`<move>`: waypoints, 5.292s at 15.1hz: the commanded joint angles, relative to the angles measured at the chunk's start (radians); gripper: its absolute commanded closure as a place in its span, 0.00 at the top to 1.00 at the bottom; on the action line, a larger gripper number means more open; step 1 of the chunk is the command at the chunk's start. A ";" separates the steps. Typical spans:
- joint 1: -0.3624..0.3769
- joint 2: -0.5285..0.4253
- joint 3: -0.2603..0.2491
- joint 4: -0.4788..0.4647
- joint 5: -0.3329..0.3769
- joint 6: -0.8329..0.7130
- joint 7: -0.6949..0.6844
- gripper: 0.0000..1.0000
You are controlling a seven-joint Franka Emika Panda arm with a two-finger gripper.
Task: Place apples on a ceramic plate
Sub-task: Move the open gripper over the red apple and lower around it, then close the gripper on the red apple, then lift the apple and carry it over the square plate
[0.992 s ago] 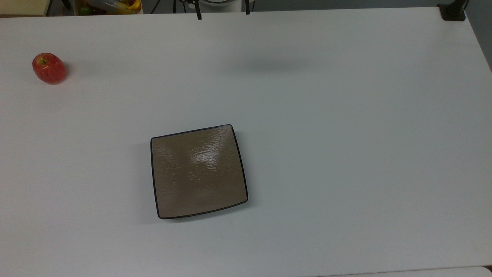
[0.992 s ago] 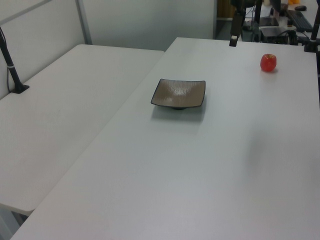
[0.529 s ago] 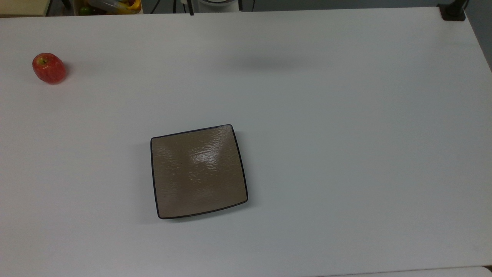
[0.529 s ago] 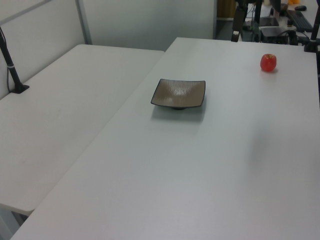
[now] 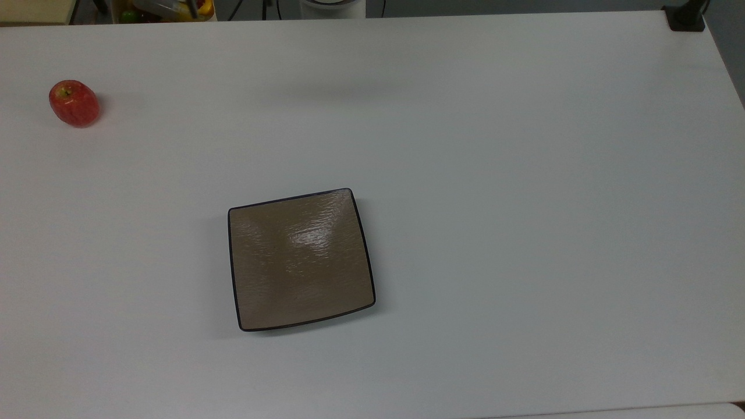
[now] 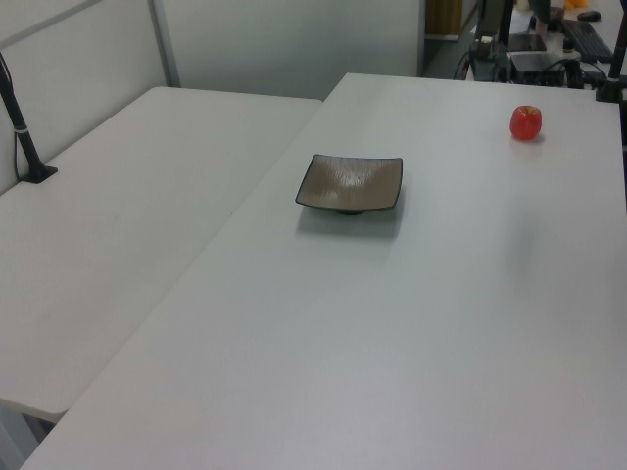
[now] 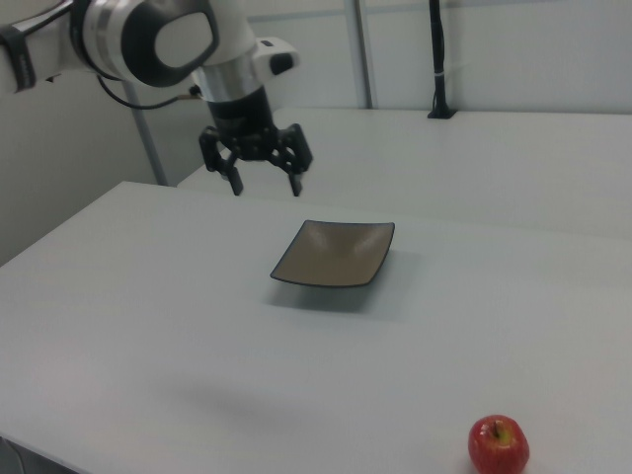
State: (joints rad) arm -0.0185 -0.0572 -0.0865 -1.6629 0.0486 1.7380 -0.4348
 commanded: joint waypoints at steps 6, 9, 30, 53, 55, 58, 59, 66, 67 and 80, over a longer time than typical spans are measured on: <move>-0.166 0.056 -0.077 -0.015 -0.009 0.038 -0.484 1.00; -0.166 0.105 -0.133 -0.017 -0.009 0.106 -0.559 1.00; -0.259 0.416 -0.191 -0.178 -0.216 0.548 -0.664 1.00; -0.132 0.209 -0.185 -0.150 -0.308 0.194 -0.561 0.38; -0.089 0.157 -0.182 -0.141 -0.300 0.123 -0.555 0.38; -0.018 0.088 -0.182 -0.130 -0.283 0.014 -0.483 0.39; 0.011 0.074 -0.182 -0.117 -0.268 -0.018 -0.452 0.40; 0.121 0.071 -0.179 0.025 -0.093 -0.155 -0.316 0.40; 0.130 0.082 -0.179 0.040 -0.072 -0.149 -0.268 0.40; 0.249 0.422 -0.135 0.163 0.028 0.409 0.203 0.44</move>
State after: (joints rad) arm 0.2277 0.2675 -0.2484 -1.5344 0.0641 2.0134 -0.3168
